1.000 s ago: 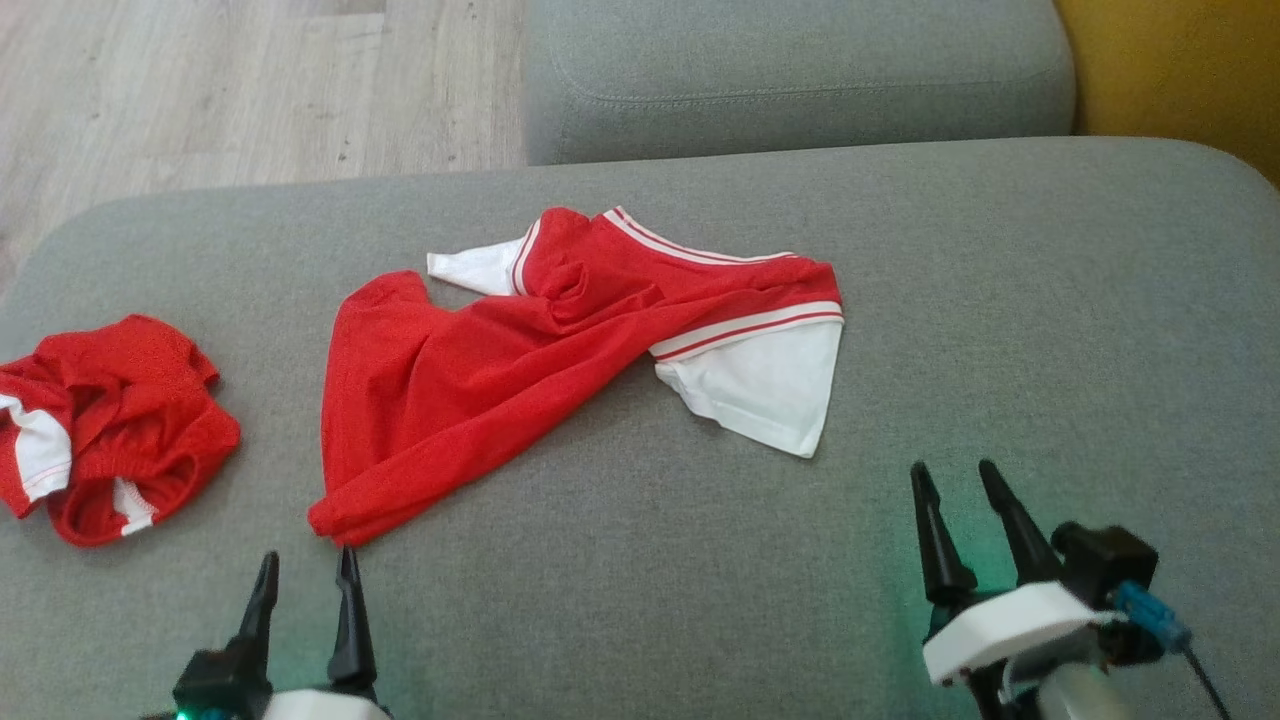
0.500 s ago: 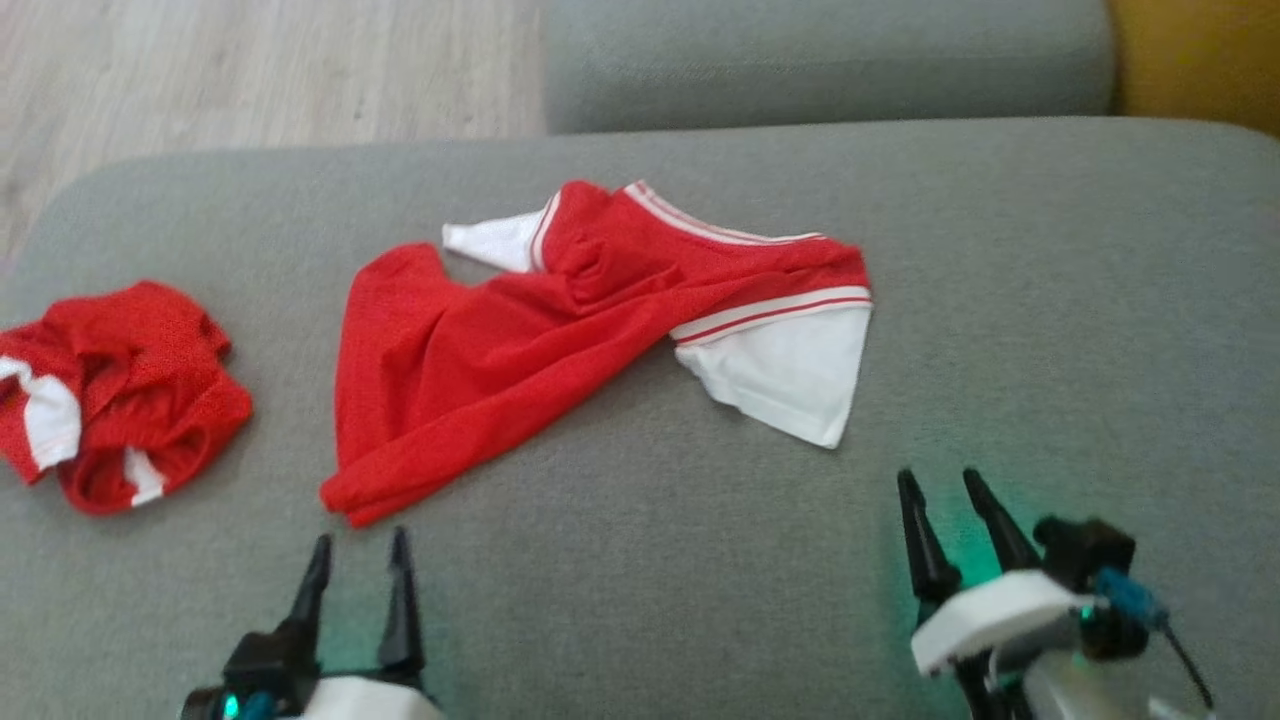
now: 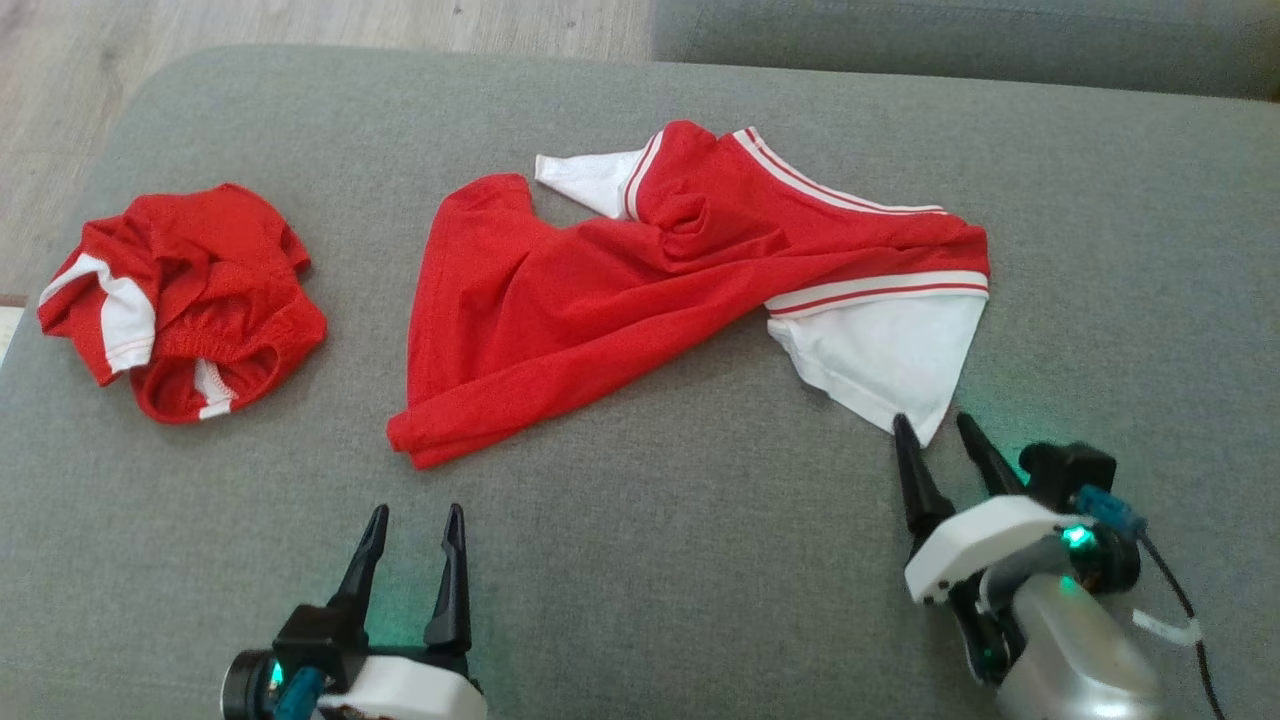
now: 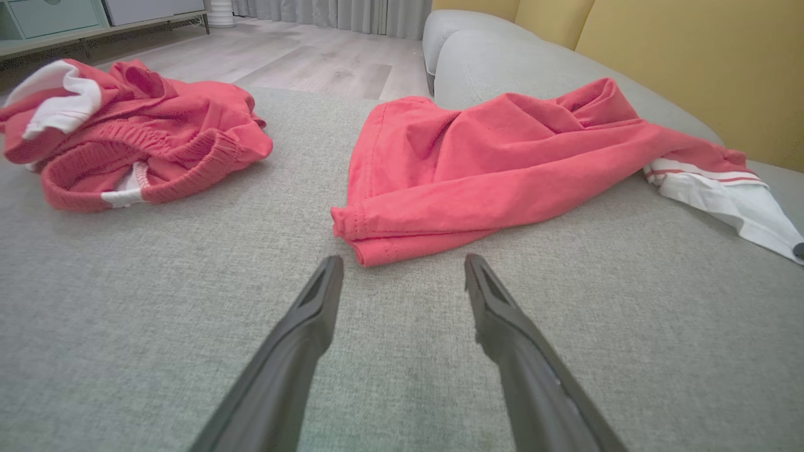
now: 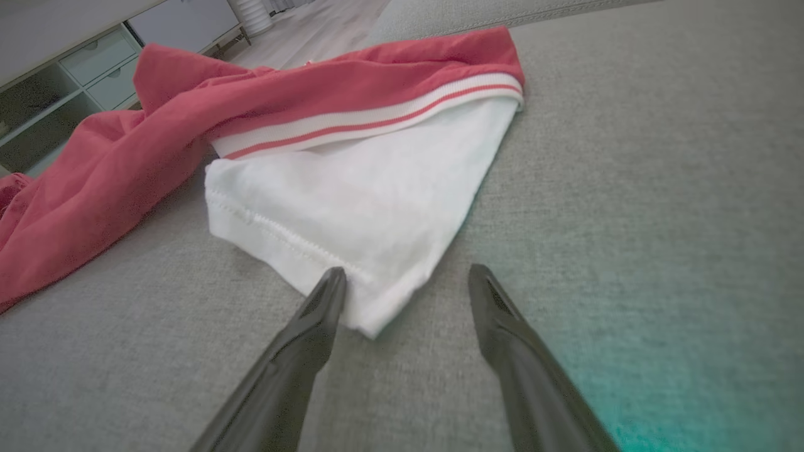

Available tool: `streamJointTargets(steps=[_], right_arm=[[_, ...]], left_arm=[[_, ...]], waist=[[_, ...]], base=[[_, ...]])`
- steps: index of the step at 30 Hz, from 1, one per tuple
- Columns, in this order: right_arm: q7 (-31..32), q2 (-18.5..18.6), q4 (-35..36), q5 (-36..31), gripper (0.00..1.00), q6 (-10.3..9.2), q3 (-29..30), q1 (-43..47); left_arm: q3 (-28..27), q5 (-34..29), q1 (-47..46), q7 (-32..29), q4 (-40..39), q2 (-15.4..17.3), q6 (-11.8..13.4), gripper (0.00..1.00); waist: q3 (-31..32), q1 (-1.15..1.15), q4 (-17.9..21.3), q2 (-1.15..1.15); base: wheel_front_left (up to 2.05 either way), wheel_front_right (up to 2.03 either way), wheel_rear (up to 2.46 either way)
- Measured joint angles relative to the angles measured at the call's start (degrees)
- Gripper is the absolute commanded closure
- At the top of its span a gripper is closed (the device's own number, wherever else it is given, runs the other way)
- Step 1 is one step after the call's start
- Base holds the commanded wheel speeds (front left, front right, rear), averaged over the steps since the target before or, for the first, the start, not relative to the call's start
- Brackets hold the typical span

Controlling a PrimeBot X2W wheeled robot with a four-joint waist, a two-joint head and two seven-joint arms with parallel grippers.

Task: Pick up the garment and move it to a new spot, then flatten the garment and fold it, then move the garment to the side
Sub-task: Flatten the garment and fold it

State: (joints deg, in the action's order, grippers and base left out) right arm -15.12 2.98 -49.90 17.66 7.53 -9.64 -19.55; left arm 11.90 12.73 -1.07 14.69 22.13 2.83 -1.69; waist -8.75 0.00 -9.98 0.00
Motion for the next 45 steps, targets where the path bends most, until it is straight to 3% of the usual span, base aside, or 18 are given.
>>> streamJointTargets(steps=[1,2,3,8,11,16,25,27,30,37,45], right_arm=[[0.0,0.0,-0.6,-0.1,0.10,0.00,0.1,-0.7],[0.0,0.0,-1.1,0.0,0.45,0.00,0.1,-1.4],[0.0,0.1,-1.5,0.0,1.00,0.00,0.0,-1.9],[0.0,0.1,-3.2,-0.9,1.00,0.00,1.0,-2.5],[0.1,-0.1,-2.4,-3.3,1.00,0.00,6.3,-2.2],[0.3,3.8,0.2,-5.9,1.00,0.00,14.1,0.9],[0.3,4.0,3.4,-7.2,1.00,0.00,18.3,6.5],[0.3,3.1,5.2,-7.1,0.00,0.00,18.4,7.2],[0.3,2.4,8.2,-7.2,0.00,0.00,17.9,7.6],[0.3,0.6,22.7,-8.0,0.00,0.00,12.9,10.2],[0.3,-0.2,23.4,-9.0,0.00,0.00,8.9,16.0]], left_arm=[[0.1,0.0,-0.1,0.0,0.0,0.0,0.0,0.00],[0.1,0.0,-0.2,0.0,0.0,0.0,0.1,0.00],[0.2,0.2,-0.3,0.0,0.0,0.0,0.2,0.00],[0.4,0.5,-0.9,0.0,0.0,0.0,0.2,0.00],[0.4,0.9,-0.9,0.0,0.0,0.0,0.2,0.00],[0.0,0.9,-0.9,0.0,0.2,0.0,0.1,0.00],[-0.6,2.4,0.8,0.0,1.3,0.0,0.1,0.00],[-0.7,2.7,1.3,0.0,1.6,0.0,0.1,0.00],[-0.7,2.9,1.5,0.0,1.7,0.0,0.1,0.00],[-1.1,1.9,1.3,0.0,1.6,0.0,0.3,0.00],[-2.4,-0.8,1.6,0.0,0.3,0.0,1.7,0.00]], waist=[[-0.2,0.00,-0.1,0.00],[-0.3,0.01,-0.1,0.00],[-0.4,0.00,-0.1,0.00],[-0.2,0.00,0.8,0.00],[0.2,0.01,1.6,0.00],[1.4,0.00,2.9,0.00],[3.4,0.00,5.4,0.00],[3.8,0.00,5.9,0.00],[3.9,-0.01,6.4,0.00],[4.3,0.00,8.0,0.00],[6.0,-0.01,8.9,0.00]], base=[[0.00,0.00,0.00],[0.00,0.00,0.00],[0.00,0.00,0.00],[0.00,0.00,0.00],[0.00,0.00,0.00],[0.00,0.00,0.00],[0.00,0.00,0.00],[0.00,0.00,0.00],[0.00,0.00,0.00],[0.00,0.00,0.00],[0.00,0.00,0.00]])
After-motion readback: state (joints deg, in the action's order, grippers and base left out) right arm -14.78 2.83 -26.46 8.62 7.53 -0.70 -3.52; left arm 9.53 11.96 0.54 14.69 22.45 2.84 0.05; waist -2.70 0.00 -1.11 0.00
